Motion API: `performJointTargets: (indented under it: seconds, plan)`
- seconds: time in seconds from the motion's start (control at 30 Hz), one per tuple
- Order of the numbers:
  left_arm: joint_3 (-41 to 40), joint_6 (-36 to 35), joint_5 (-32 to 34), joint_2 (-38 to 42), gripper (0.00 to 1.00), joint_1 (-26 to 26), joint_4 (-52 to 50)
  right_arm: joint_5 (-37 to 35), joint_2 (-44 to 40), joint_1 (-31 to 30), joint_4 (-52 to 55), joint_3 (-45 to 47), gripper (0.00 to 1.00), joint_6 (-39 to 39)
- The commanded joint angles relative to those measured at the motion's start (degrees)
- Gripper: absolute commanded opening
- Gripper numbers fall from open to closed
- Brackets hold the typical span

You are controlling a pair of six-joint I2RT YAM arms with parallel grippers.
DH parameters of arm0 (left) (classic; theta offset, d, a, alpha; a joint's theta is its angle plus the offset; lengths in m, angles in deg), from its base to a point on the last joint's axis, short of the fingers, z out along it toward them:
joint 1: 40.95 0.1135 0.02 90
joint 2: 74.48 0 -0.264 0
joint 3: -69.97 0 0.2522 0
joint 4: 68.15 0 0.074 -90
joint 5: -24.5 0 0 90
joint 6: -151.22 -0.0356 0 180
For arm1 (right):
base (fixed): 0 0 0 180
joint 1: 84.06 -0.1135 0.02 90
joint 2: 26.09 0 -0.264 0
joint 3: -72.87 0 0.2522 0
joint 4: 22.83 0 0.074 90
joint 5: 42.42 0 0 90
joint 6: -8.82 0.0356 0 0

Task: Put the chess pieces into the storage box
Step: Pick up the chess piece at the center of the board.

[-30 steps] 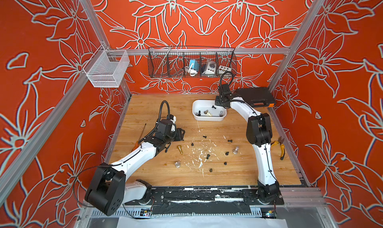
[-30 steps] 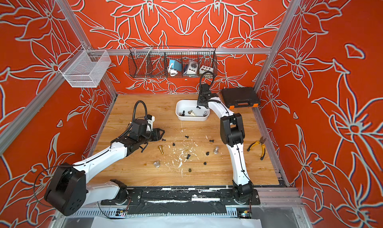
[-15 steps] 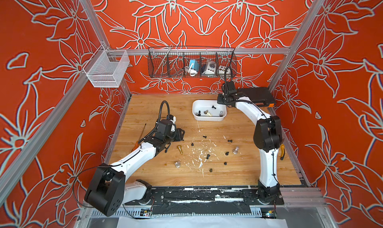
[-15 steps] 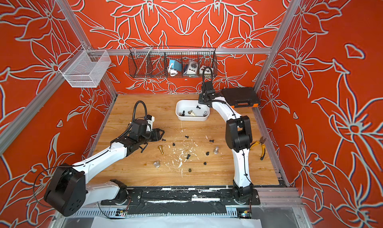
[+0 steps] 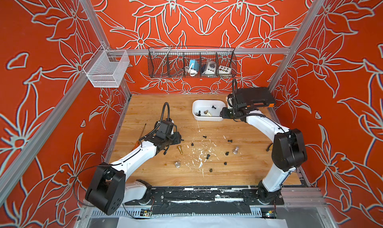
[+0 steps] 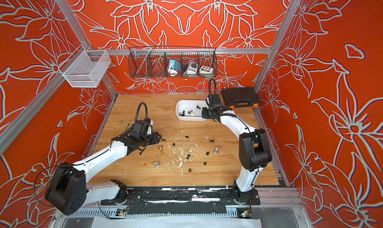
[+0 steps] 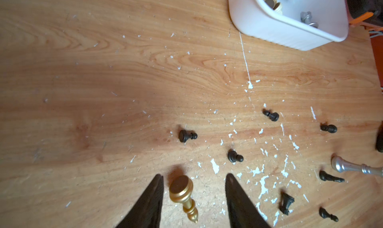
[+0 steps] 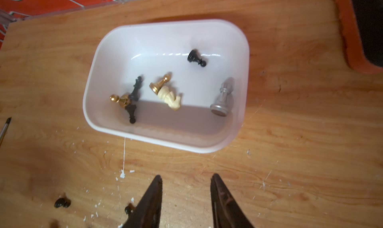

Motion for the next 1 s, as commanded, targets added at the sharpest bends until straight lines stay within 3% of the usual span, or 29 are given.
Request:
performJointTargets:
  seconds: [0.0,0.37,0.97]
  plan:
    - [0.7,1.6,2.2,-0.8,0.49,-1.8,-3.0,3.8,-3.3,-1.1,-1.2,4.2,0.41,-2.0]
    - [1.7,7.6,7.8,-4.5,0.51,-8.4,-7.8,9.0,-11.7,-1.9,-3.2,17.4,0.41,-5.1]
    - [-0.7,13.3,6.9,-7.7,0.52,-9.5,-4.6,13.8,-16.3,-1.8,-6.0,24.5,0.42,-5.4]
